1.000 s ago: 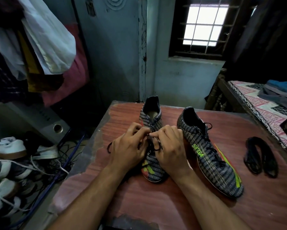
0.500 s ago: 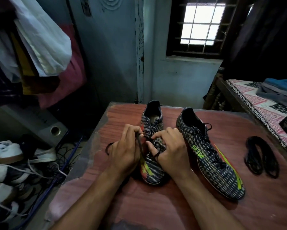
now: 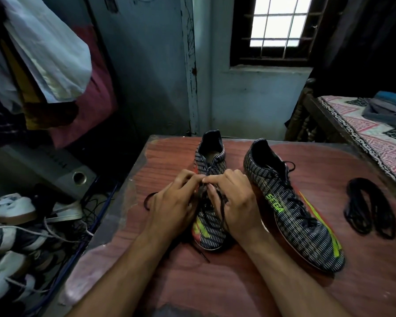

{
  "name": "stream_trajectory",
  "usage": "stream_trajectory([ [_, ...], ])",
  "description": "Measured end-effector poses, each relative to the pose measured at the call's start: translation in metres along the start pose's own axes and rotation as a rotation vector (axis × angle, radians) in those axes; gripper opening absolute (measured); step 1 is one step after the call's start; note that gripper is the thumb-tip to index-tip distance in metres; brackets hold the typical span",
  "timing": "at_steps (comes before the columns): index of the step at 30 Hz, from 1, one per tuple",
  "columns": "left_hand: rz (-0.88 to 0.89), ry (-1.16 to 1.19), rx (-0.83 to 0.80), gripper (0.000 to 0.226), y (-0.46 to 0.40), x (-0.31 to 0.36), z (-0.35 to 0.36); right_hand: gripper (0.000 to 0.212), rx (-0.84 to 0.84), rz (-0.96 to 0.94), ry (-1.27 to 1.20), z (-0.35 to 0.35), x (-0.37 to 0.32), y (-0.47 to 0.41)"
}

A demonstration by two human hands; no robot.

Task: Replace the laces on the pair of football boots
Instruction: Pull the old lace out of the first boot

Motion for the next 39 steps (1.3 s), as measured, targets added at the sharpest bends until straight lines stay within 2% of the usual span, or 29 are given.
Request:
stream_trajectory([
  [3, 0.035, -0.013, 0.013, 0.015, 0.000, 0.002, 0.002, 0.012, -0.052, 0.057, -0.044, 0.003, 0.010, -0.002],
  [8, -0.059, 0.196, 0.139, 0.010, 0.006, -0.006, -0.008, 0.023, -0.059, 0.132, -0.006, 0.004, 0.019, -0.003],
  [11, 0.095, 0.191, 0.191, 0.021, 0.010, 0.004, -0.013, 0.025, -0.096, 0.143, 0.003, 0.007, 0.019, -0.002],
  [14, 0.132, 0.174, 0.193, 0.036, 0.008, 0.009, -0.012, 0.017, -0.108, 0.119, 0.003, 0.009, 0.017, -0.001],
  [17, 0.099, 0.178, 0.186, 0.025, 0.007, 0.007, -0.008, 0.015, -0.108, 0.107, 0.029, 0.011, 0.016, 0.000],
  [21, 0.023, 0.278, 0.170, 0.039, 0.004, -0.003, -0.002, 0.012, -0.033, 0.080, 0.006, 0.006, 0.012, -0.001],
  [25, 0.029, 0.242, 0.107, 0.016, 0.002, -0.004, 0.001, 0.011, 0.009, 0.023, -0.007, -0.001, 0.005, 0.001],
  [28, -0.036, 0.286, 0.084, 0.008, 0.002, -0.010, 0.003, 0.010, -0.025, 0.011, -0.023, 0.002, 0.005, 0.002],
  [31, -0.118, 0.330, 0.127, 0.010, 0.003, -0.009, -0.004, 0.020, -0.085, 0.069, -0.047, 0.006, 0.011, 0.000],
  [34, -0.061, 0.336, 0.104, 0.015, 0.005, 0.002, -0.011, 0.030, -0.160, 0.155, -0.095, 0.011, 0.021, 0.000],
  [39, -0.001, 0.263, 0.062, 0.020, 0.005, 0.004, -0.007, 0.014, -0.231, 0.159, -0.110, 0.018, 0.027, 0.003],
])
Point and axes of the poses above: each hand's wrist, its own y-axis away from the middle knuckle, its own z-axis out of the palm, x = y × z, the point moved 6 cm from there along -y, towards the middle knuckle, and after that the axes turned 12 degrees about z, right-handed, at the moved point
